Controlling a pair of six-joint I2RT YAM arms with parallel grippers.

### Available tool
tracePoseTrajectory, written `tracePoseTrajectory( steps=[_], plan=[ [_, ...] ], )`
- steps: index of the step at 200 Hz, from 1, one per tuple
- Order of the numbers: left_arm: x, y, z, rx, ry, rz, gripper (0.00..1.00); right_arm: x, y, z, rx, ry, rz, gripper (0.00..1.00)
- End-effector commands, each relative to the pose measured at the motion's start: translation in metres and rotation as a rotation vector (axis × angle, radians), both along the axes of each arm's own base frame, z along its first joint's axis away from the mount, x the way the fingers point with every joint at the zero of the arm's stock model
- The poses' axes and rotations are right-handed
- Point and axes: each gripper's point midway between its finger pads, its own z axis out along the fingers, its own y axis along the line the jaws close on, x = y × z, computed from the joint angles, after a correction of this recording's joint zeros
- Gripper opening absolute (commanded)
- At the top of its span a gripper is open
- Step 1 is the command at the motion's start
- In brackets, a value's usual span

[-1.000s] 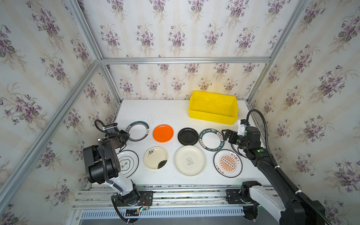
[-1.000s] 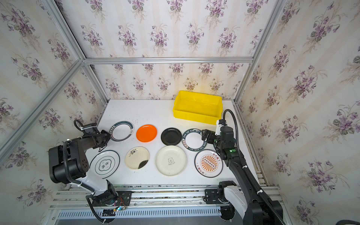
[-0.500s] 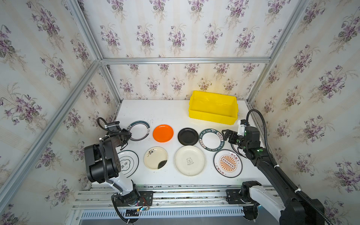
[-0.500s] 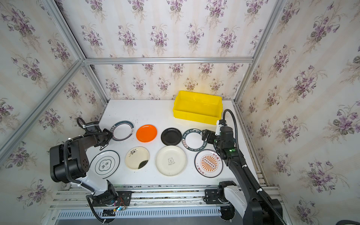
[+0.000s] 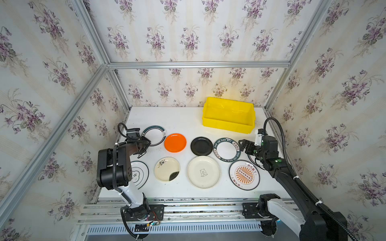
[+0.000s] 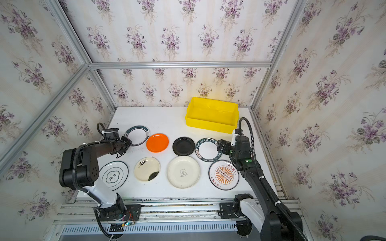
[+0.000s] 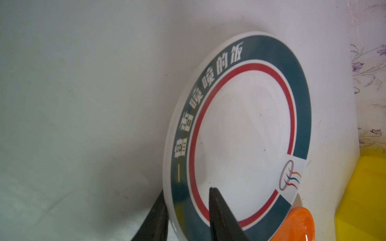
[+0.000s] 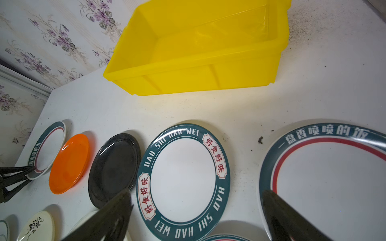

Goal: Place the plates into the plastic bin on the countertop
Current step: 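Grasp the rim of the green-rimmed plate with left gripper and tilt it up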

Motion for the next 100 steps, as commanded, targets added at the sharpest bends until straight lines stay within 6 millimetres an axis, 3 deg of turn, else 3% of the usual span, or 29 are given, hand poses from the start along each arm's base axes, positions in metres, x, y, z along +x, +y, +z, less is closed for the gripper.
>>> tracePoseTrajectory(
  steps=[1, 100],
  plan=[
    [-0.0118, -0.0064, -0.0167, -0.063, 0.083, 0.038, 0.24, 0.0013, -0.0040, 0.0006, -0.020, -0.002, -0.015, 0.99],
    [-0.0031, -0.0031, -0.0134, -0.090, 0.039, 0.075, 0.03, -0.0018, -0.0076, 0.0042, -0.029, -0.003, -0.031, 0.99]
  ],
)
